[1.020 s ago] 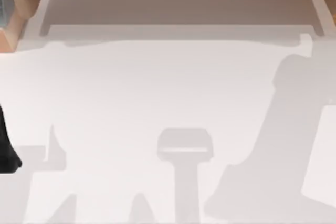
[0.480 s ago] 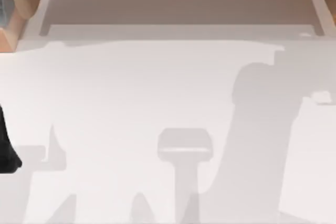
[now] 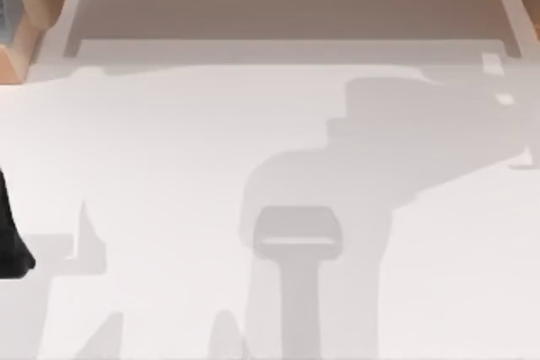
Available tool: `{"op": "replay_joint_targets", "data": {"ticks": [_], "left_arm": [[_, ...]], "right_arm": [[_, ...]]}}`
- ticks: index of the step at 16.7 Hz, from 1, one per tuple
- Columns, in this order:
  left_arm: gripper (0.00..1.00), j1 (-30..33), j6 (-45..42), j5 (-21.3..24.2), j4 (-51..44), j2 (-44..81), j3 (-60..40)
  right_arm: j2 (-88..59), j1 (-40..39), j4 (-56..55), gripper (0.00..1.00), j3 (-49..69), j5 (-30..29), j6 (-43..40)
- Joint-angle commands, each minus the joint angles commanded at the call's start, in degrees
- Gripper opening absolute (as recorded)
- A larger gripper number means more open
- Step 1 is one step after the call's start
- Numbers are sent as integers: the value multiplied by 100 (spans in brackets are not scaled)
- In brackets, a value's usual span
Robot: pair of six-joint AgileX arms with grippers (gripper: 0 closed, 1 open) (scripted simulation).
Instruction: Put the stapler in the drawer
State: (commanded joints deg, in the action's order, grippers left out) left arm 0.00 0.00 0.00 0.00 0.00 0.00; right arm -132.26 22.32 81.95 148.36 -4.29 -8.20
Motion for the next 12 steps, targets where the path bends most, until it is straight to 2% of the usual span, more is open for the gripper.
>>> {"op": "replay_joint_targets", "data": {"ticks": [12], "left_arm": [[100,0,0,0,0,0,0]], "right_arm": [[-1723,-102,-274,0,-934,329,-1117]]}}
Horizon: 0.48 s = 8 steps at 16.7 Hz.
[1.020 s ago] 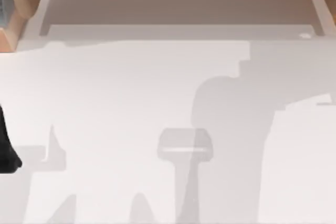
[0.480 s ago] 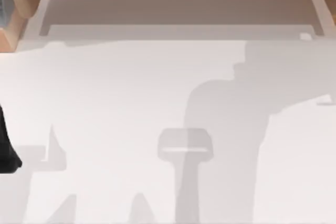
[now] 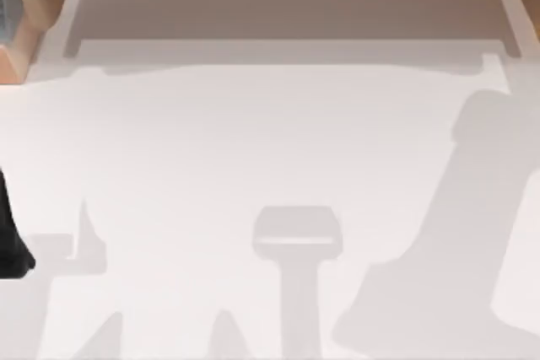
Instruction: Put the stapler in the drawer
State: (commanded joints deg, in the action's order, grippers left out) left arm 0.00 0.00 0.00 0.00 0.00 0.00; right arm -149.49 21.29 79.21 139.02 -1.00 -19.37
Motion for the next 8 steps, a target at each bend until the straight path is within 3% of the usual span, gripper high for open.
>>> {"op": "replay_joint_targets", "data": {"ticks": [4,8], "left_arm": [[100,0,0,0,0,0,0],[100,0,0,0,0,0,0]], "right_arm": [[0,0,0,0,0,0,0],[0,0,0,30,0,0,0]]}}
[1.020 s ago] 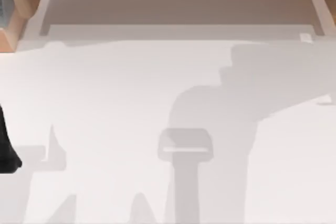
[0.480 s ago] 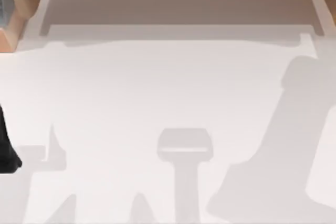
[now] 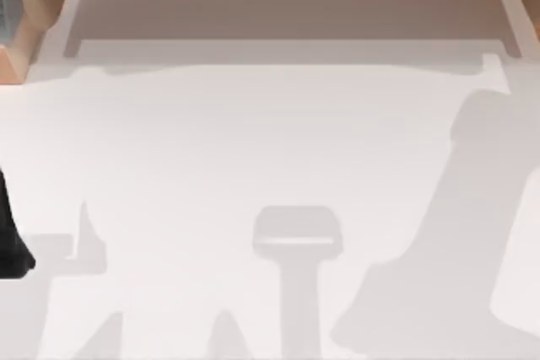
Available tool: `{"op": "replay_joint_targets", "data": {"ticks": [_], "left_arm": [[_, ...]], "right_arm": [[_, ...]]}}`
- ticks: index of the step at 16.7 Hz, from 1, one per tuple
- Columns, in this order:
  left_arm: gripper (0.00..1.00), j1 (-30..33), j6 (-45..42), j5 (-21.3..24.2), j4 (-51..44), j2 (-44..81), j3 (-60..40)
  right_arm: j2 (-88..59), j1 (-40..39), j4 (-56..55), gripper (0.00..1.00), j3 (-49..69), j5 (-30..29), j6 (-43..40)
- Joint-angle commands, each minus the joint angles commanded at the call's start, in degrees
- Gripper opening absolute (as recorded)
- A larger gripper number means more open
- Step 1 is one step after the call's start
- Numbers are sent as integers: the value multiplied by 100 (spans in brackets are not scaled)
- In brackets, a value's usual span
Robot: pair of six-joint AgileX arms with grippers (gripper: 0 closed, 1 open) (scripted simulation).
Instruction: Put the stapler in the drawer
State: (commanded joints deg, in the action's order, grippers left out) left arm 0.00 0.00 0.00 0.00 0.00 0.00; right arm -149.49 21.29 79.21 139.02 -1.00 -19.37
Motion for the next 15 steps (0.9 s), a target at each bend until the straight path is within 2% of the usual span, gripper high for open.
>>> {"op": "replay_joint_targets", "data": {"ticks": [9,15], "left_arm": [[100,0,0,0,0,0,0],[100,0,0,0,0,0,0]], "right_arm": [[0,0,0,98,0,0,0],[0,0,0,100,0,0,0]]}}
